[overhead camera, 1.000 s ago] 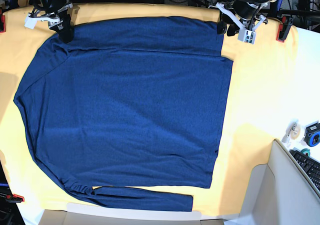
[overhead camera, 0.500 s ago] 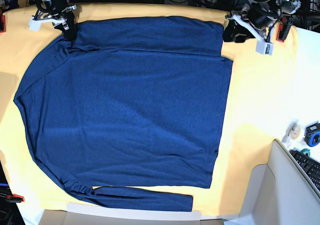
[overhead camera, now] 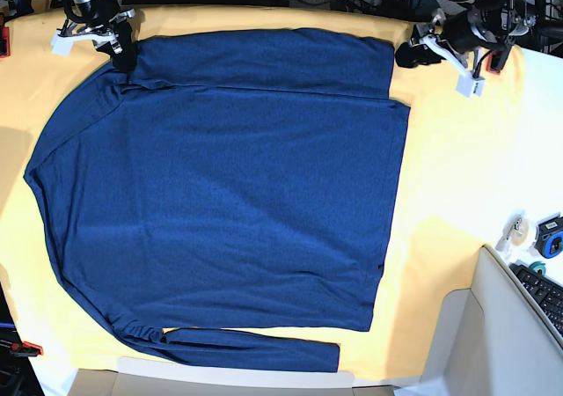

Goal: Fold the T-shirt properly
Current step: 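Close both grippers on the shirt's shoulder corners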

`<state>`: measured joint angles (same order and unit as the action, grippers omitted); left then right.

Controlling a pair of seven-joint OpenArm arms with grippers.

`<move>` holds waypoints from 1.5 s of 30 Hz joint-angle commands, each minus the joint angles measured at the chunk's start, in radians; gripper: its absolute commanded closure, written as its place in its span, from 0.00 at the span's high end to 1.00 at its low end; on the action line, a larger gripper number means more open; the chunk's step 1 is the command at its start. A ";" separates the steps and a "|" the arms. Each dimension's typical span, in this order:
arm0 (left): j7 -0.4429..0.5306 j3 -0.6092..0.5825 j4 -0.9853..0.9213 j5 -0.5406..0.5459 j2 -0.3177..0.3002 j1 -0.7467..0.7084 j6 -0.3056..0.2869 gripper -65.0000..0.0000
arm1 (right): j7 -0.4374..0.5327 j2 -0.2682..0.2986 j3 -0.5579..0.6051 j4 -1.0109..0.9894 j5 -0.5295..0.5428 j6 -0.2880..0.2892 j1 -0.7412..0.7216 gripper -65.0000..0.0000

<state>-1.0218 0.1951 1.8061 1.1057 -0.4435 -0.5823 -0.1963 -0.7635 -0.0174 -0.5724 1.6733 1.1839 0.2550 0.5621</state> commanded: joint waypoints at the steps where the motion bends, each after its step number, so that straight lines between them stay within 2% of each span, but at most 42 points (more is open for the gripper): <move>1: 0.007 0.004 0.001 0.014 -0.013 -0.001 -0.022 0.36 | -0.015 0.003 0.001 0.009 -0.012 -0.004 0.009 0.00; 3: 0.007 0.004 -0.016 0.014 -0.013 -0.001 -0.044 0.36 | -0.015 0.003 0.001 0.009 -0.012 -0.004 0.009 0.00; 8: 0.004 0.001 -0.018 0.012 0.013 -0.003 -0.047 0.36 | -0.015 0.004 0.001 0.009 -0.012 -0.004 0.009 0.00; 12: -0.044 -0.007 -0.016 0.014 0.036 -0.001 -0.048 0.36 | -0.015 0.004 0.001 0.009 -0.012 -0.004 0.009 0.00; 17: -0.053 -0.067 -0.016 0.014 0.036 0.032 -0.048 0.36 | -0.015 0.004 0.001 0.009 -0.012 -0.004 0.009 0.00; 23: -0.067 -0.078 -0.016 0.014 0.036 0.054 -0.048 0.37 | -0.015 0.004 0.001 0.009 -0.012 -0.004 0.013 0.00; 30: -0.177 -0.072 -0.015 0.015 0.035 0.112 -0.050 0.41 | -0.015 0.004 0.001 0.009 -0.012 -0.004 0.013 0.00; 31: -0.185 -0.072 -0.013 0.020 0.035 0.117 -0.055 0.41 | -0.015 0.004 0.001 0.009 -0.012 -0.004 0.013 0.00; 33: -0.187 -0.072 -0.013 0.049 0.035 0.126 -0.102 0.42 | -0.015 0.004 0.001 0.009 -0.012 -0.004 0.013 0.00; 37: -0.206 -0.072 -0.013 0.107 0.035 0.129 -0.177 0.52 | -0.015 0.004 0.001 0.009 -0.012 -0.004 0.014 0.00; 40: -0.203 -0.072 -0.015 0.106 0.035 0.129 -0.185 0.56 | -0.015 0.004 0.001 0.008 -0.012 -0.004 0.014 0.00; 45: -0.197 -0.073 -0.072 0.103 0.036 0.129 -0.183 0.56 | -0.015 0.004 0.001 0.008 -0.012 -0.004 0.014 0.00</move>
<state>-1.2217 0.1169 1.7279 1.1908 -0.3962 -0.4534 -0.3752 -0.7631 -0.0170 -0.5724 1.6733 1.1839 0.2550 0.5652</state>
